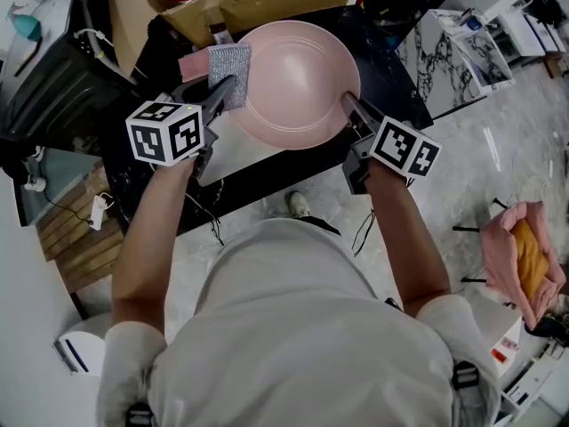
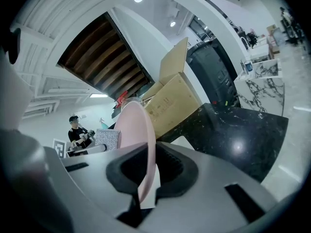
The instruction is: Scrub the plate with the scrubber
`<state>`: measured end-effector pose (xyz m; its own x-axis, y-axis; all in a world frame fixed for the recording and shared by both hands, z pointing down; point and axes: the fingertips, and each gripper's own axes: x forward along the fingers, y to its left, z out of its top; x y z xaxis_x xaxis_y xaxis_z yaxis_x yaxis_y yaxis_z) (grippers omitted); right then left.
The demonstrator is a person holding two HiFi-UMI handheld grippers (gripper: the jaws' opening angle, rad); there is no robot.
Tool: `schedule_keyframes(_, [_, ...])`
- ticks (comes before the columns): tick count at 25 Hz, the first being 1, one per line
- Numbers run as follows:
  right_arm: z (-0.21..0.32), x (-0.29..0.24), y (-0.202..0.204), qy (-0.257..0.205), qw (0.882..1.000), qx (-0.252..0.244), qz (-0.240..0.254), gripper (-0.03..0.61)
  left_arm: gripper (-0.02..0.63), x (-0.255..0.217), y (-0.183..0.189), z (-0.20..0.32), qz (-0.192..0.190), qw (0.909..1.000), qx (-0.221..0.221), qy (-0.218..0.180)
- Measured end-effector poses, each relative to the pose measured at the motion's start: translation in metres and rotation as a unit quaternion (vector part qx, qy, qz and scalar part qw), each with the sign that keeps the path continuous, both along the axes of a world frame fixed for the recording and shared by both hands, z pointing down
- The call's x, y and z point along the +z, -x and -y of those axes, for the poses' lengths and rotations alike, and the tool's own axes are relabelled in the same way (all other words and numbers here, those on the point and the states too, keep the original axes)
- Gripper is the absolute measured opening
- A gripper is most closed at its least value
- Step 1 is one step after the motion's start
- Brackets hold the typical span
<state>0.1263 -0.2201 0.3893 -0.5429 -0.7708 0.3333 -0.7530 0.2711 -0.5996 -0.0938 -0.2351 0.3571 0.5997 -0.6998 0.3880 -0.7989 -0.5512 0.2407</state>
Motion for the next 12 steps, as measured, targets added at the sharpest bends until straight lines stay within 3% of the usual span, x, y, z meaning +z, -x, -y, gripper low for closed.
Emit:
schedule_keyframes(5, [0.002,0.006,0.002,0.006,1.000,0.003,0.003,0.025,0.063,-0.011,-0.020,-0.009,-0.021,0.9996,0.018,-0.008])
schedule_keyframes(12, [0.008,0.002,0.009,0.003,1.000,0.004,0.003,0.021,0.063,-0.018,-0.078,-0.025,-0.061,0.9956,0.071,0.000])
